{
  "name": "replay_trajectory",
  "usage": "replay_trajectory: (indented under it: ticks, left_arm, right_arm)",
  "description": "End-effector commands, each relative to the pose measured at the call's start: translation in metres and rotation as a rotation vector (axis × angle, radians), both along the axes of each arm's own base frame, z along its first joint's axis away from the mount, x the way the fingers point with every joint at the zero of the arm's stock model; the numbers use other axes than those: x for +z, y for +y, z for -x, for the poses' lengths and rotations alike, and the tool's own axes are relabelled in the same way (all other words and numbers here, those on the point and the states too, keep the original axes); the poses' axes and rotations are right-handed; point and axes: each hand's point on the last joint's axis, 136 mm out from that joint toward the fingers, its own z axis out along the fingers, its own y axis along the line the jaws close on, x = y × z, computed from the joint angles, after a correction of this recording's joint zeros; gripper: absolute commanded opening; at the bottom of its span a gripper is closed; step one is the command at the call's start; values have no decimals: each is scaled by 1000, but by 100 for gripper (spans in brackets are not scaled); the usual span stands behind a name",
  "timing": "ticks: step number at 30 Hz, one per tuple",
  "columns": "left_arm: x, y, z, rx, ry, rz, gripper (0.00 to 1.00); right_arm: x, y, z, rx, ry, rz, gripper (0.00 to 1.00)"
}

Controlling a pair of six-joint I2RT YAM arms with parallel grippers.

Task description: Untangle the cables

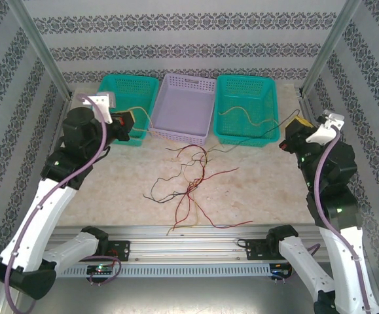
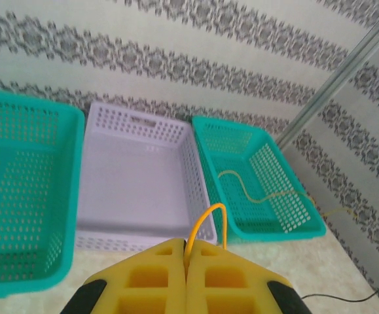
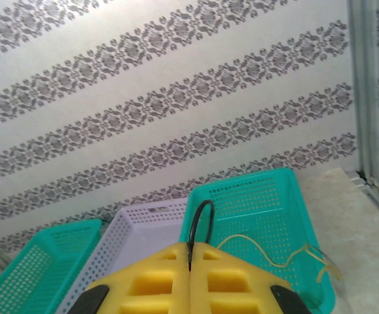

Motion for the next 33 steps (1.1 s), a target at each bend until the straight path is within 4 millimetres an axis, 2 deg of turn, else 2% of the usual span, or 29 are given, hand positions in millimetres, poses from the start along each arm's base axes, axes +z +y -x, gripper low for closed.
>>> replay_trajectory:
  ticks: [1,6,12,16,21,23,27,31,33]
  left_arm:
    - [43,22,19,71,-132,-27,0]
    - [88,53,49,183,-261,-67,0]
    - [127,86,86,313,-389,-88,0]
    - [136,100,100,373,-422,-110,0]
    - [143,118,111,460,-454,-149,0]
    - [145,120,114,469,-466,-161,0]
    - [141,108,108,415,-452,-151,0]
    - [130,91,97,336,-416,-139,0]
    - [126,85,91,312,-398,-132,0]
  right_arm:
    - [11,10,-6,59,21,19,0]
    - [20,-12,-4,-66,-2,31,0]
    - [14,-52,0,-285,45,84,0]
    - [8,-78,12,-416,56,87,0]
    - [3,-92,21,-490,57,84,0]
    - [3,-91,22,-478,53,75,0]
    - [7,-66,7,-329,58,43,0]
    - [20,-37,-8,-161,67,15,0]
    - [29,-33,-8,-141,59,7,0]
